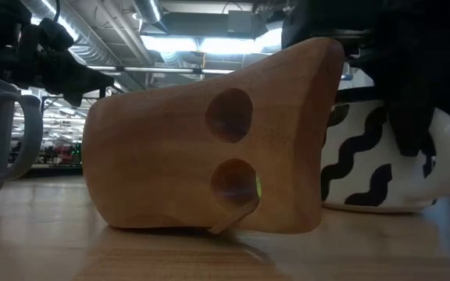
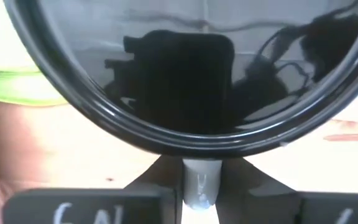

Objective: Stack small to large cups/mugs on shelf
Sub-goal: Put the black mug on the shelf

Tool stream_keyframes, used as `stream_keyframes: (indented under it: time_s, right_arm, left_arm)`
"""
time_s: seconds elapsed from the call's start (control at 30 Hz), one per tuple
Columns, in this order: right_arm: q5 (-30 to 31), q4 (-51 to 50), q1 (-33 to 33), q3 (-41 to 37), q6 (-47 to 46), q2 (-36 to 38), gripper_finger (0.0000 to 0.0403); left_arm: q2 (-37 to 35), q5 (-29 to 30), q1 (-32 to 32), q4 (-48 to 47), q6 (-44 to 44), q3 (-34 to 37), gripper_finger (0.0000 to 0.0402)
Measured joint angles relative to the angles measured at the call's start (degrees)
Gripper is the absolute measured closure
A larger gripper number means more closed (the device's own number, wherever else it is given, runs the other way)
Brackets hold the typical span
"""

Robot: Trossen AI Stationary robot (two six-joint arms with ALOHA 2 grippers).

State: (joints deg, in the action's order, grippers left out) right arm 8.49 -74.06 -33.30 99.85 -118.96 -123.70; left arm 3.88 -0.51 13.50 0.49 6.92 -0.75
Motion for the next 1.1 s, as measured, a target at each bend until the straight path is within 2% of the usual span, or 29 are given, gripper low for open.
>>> stream_keyframes:
  time_s: [0.27, 0.57, 0.73, 0.9, 1.1]
  right_arm:
    - [0.57, 0.32, 0.22, -0.07, 0.44, 1.79, 0.0345]
    - [6.23, -5.98, 2.67, -0.06, 2.68, 10.41, 0.0345]
    - [10.07, -9.36, 6.71, -0.04, 9.88, 16.79, 0.0344]
    - [10.14, -9.79, 10.15, 0.24, 19.98, 21.82, 0.0344]
    - [9.94, -13.06, 12.64, 2.83, 27.74, 24.15, 0.0345]
  left_arm:
    - [-0.01, 0.02, -0.02, -0.02, 0.0, 0.0, 0.0401]
    - [0.0, 0.0, -0.02, -0.02, 0.0, 0.0, 0.0401]
    - [-0.01, 0.01, -0.01, -0.01, 0.0, 0.0, 0.0401]
    - [0.0, 0.0, 0.0, -0.02, 0.0, 0.02, 0.0401]
    - [0.0, 0.02, -0.02, -0.01, 0.0, 0.0, 0.0401]
